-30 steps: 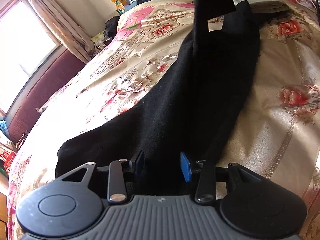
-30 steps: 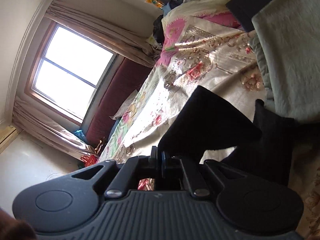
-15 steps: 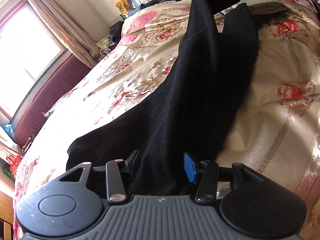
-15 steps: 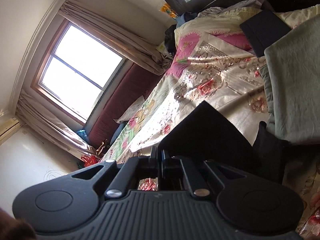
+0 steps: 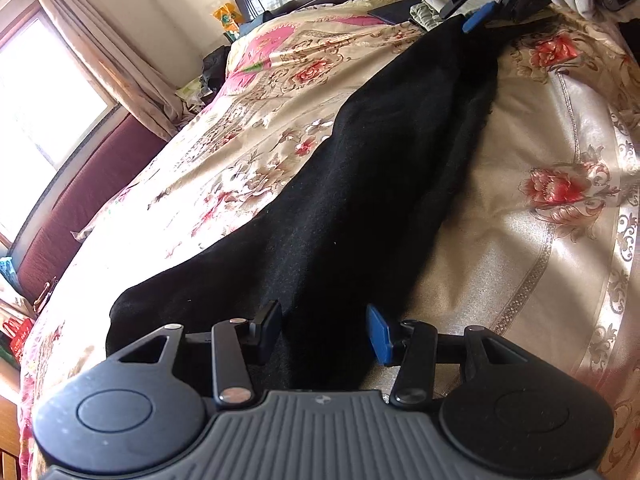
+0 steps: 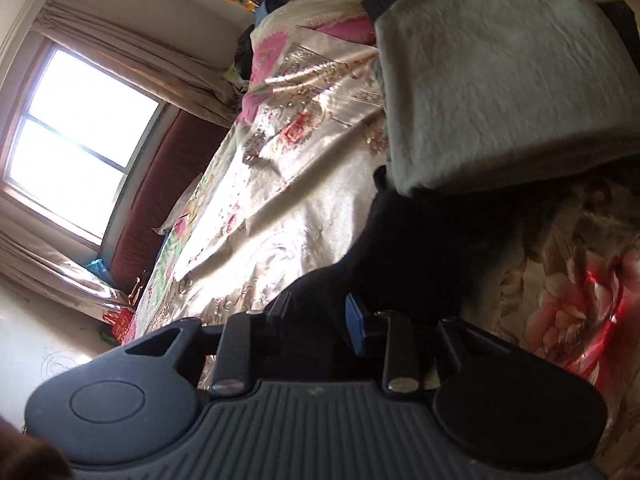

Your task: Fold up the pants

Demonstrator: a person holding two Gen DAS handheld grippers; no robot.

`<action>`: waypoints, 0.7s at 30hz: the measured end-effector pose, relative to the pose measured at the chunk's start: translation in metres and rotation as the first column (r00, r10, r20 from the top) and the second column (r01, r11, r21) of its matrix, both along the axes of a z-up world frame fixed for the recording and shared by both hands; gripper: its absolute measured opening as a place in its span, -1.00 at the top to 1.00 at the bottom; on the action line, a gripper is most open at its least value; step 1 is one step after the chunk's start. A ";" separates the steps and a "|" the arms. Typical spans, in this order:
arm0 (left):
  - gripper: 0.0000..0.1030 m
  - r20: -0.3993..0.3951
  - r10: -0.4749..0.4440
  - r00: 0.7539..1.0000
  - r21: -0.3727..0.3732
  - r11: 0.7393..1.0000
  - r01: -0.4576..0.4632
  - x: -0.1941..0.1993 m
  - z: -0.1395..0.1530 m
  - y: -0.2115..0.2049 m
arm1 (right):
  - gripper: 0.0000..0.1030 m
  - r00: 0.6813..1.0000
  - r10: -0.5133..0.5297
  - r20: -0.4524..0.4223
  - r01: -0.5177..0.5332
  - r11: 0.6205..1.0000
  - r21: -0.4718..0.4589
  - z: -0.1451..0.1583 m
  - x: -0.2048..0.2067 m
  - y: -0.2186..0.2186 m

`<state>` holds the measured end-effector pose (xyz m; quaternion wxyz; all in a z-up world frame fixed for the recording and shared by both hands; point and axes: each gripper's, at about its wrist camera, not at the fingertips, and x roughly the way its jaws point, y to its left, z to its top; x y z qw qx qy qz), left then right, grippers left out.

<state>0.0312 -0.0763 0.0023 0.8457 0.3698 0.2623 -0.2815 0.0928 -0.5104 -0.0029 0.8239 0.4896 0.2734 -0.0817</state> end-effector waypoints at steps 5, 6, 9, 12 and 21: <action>-0.20 -0.021 -0.004 1.000 0.013 1.000 0.004 0.003 -0.005 -0.008 | 0.08 0.999 -0.049 0.017 0.048 0.998 0.049 -0.025 0.003 -0.008; -0.20 -0.020 -0.004 1.000 0.014 1.000 0.004 0.004 -0.005 -0.011 | 0.08 0.998 -0.057 0.025 0.056 0.997 0.054 -0.029 0.008 -0.010; -0.20 -0.017 -0.011 1.000 0.003 1.000 0.011 0.006 -0.002 -0.019 | 0.08 0.996 -0.052 0.076 0.042 0.992 0.119 -0.039 0.027 -0.013; -0.20 -0.003 -0.025 1.000 -0.007 1.000 0.025 0.005 0.004 -0.025 | 0.80 0.992 -0.027 0.126 0.012 0.993 0.114 -0.026 0.038 -0.010; -0.21 0.031 -0.054 0.998 -0.042 0.998 0.056 0.005 0.019 -0.033 | 0.81 0.928 0.112 0.356 -0.087 0.992 -0.086 0.085 0.017 0.000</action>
